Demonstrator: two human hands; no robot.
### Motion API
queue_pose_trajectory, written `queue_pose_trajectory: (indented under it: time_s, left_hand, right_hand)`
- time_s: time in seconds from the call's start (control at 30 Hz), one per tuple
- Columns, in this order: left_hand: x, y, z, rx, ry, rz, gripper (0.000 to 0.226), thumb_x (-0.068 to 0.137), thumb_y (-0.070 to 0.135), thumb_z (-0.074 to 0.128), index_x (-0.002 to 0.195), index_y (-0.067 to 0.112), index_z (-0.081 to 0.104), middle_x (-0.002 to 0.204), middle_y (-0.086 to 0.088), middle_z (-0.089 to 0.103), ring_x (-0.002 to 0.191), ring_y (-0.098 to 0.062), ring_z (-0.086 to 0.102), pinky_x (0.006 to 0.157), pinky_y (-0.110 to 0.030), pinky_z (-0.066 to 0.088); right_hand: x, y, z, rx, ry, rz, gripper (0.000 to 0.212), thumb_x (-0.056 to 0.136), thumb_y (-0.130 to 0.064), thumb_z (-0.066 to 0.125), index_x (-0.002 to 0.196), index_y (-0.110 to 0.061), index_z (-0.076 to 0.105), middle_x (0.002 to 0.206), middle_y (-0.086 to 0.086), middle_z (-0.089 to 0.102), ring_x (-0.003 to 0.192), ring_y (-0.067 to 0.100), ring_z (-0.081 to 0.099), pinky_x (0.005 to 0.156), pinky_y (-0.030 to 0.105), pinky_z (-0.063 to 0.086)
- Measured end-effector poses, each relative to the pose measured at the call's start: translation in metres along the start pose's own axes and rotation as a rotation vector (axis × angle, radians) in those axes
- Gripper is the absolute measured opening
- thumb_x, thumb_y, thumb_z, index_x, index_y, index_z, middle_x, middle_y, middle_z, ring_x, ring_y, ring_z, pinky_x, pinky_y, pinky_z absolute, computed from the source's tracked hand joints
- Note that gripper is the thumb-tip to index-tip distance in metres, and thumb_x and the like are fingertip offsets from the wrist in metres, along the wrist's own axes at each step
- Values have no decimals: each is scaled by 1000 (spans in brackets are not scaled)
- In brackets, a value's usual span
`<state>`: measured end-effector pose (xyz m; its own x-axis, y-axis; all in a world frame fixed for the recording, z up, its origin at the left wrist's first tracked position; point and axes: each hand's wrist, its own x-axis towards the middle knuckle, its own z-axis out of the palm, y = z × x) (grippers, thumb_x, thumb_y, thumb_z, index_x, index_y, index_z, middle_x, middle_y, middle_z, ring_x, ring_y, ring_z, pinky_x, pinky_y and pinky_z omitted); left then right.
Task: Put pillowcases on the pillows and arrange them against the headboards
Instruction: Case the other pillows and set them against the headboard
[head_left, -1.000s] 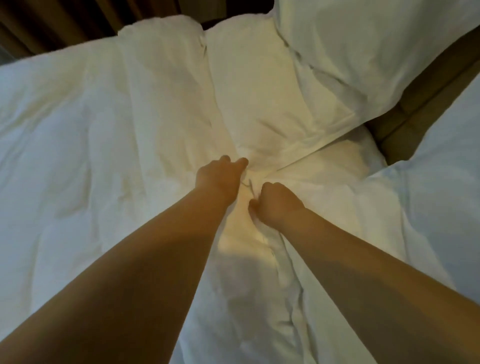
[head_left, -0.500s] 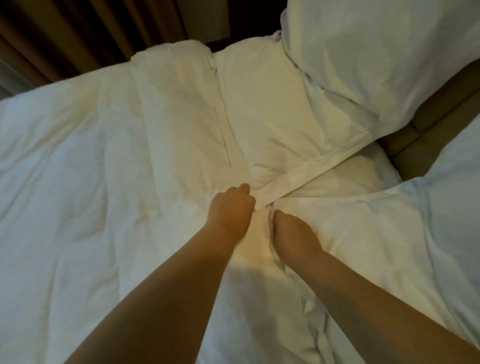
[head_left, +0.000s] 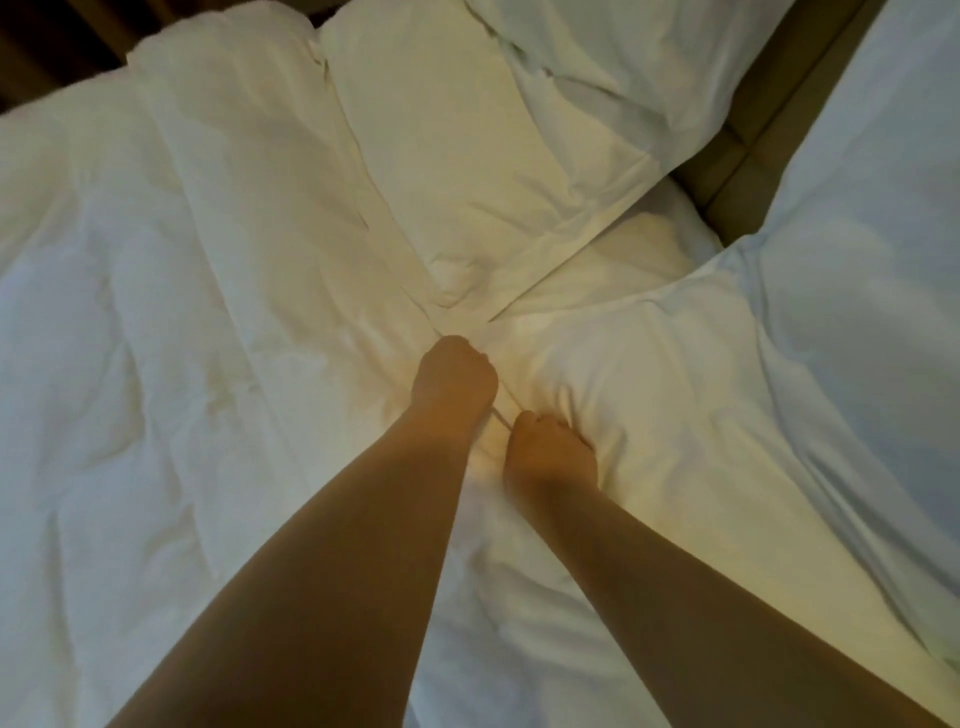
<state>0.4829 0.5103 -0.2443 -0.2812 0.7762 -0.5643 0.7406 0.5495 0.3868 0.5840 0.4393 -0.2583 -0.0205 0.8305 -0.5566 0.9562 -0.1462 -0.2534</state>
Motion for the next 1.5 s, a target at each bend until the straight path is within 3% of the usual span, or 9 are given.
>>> queue_pose_trajectory:
  time_s: [0.17, 0.27, 0.47, 0.67, 0.83, 0.93, 1.1, 1.27, 1.5]
  left_hand:
    - [-1, -29, -13, 39, 148, -51, 31, 98, 30, 48, 103, 3, 61, 102, -12, 63, 91, -25, 59, 72, -27, 37]
    - [-2, -41, -20, 9, 130, -65, 26, 95, 32, 52, 100, 8, 61, 96, -10, 61, 95, -28, 60, 73, -30, 39]
    - [-48, -31, -7, 241, 304, 287, 45, 87, 28, 67, 118, 11, 40, 111, -8, 52, 96, -24, 56, 75, -33, 48]
    - [-114, -52, 46, 670, 37, 983, 16, 73, 10, 70, 87, 10, 61, 84, -10, 59, 70, -31, 56, 57, -34, 41]
    - [-145, -45, 72, 842, 80, 1247, 13, 71, 1, 56, 77, 8, 65, 81, -12, 59, 71, -31, 56, 58, -36, 45]
    - [-158, -38, 84, 905, 75, 1375, 26, 73, 7, 42, 65, 8, 66, 79, -10, 60, 70, -30, 56, 58, -33, 43]
    - [-166, -47, 60, 1054, 121, 1291, 3, 73, 13, 71, 75, 12, 69, 83, -6, 59, 81, -27, 55, 66, -33, 39]
    - [-191, -47, 51, 1228, 79, 1114, 21, 90, 13, 52, 107, 15, 64, 109, -5, 51, 107, -25, 46, 86, -33, 37]
    - [-256, -41, 86, 964, -35, 1129, 28, 93, 23, 51, 120, 19, 56, 122, -6, 51, 114, -26, 46, 91, -34, 38]
  right_hand:
    - [-2, -9, 17, -139, 389, -179, 33, 83, -4, 41, 61, -17, 61, 55, 3, 55, 43, 21, 54, 38, 24, 35]
    - [-4, -12, 29, -155, 382, -253, 25, 72, -9, 46, 51, -18, 57, 46, 0, 50, 34, 18, 48, 34, 20, 29]
    - [-48, 14, 26, 60, 355, -124, 10, 57, -9, 61, 67, -12, 59, 60, 7, 61, 51, 28, 62, 44, 28, 48]
    - [-136, 76, 60, -33, 343, 74, 20, 71, -11, 46, 74, -7, 65, 69, 12, 65, 60, 31, 64, 57, 33, 53]
    - [-161, 91, 66, -11, 241, 191, 12, 61, -2, 74, 69, -5, 65, 68, 12, 65, 62, 33, 66, 50, 35, 51]
    - [-168, 102, 69, 14, 242, 138, 12, 68, -3, 54, 59, -6, 60, 61, 13, 61, 55, 33, 63, 45, 33, 49]
    - [-191, 100, 57, -105, 432, 26, 23, 69, -4, 38, 57, -8, 58, 57, 12, 57, 49, 31, 58, 46, 30, 48]
    - [-213, 96, 50, -7, 254, 152, 28, 95, -8, 37, 116, -6, 56, 120, 13, 56, 114, 32, 52, 95, 37, 40]
    - [-274, 127, 72, 290, 350, 339, 28, 84, 1, 46, 109, -2, 59, 112, 16, 56, 105, 34, 52, 84, 39, 44]
